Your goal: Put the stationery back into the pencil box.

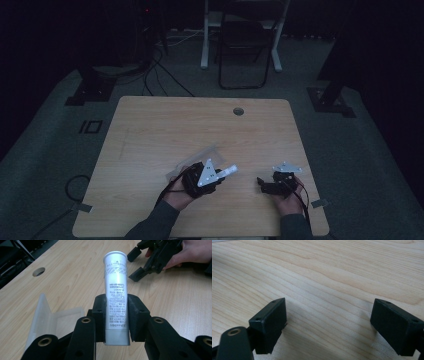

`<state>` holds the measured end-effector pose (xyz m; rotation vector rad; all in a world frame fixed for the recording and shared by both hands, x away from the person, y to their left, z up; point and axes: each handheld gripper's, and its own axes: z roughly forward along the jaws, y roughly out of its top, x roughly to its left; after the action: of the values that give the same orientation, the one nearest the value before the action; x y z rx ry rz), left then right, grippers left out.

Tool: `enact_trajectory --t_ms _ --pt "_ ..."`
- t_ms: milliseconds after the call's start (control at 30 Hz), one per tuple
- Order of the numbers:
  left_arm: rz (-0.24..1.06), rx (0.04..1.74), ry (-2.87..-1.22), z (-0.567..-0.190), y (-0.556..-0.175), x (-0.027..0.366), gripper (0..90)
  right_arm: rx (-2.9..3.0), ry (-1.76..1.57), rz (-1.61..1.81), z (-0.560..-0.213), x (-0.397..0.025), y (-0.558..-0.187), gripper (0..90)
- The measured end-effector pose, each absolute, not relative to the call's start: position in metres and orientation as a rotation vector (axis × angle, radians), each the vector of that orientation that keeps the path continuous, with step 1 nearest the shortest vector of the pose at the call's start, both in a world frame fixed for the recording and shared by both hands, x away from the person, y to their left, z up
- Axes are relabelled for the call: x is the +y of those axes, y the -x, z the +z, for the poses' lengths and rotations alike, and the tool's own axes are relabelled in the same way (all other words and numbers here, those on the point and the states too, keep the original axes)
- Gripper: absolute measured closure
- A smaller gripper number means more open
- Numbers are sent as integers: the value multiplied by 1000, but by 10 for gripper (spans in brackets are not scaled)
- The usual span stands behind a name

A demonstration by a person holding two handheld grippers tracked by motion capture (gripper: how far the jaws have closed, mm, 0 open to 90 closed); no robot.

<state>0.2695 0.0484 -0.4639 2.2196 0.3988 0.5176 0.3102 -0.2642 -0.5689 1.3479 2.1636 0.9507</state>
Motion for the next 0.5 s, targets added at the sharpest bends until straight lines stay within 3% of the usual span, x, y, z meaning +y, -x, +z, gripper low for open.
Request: enact_trajectory --t_ms 500 --pt "532 419 -2214 -462 -273 54 709 2164 -1347 951 -569 -264 -310 134"
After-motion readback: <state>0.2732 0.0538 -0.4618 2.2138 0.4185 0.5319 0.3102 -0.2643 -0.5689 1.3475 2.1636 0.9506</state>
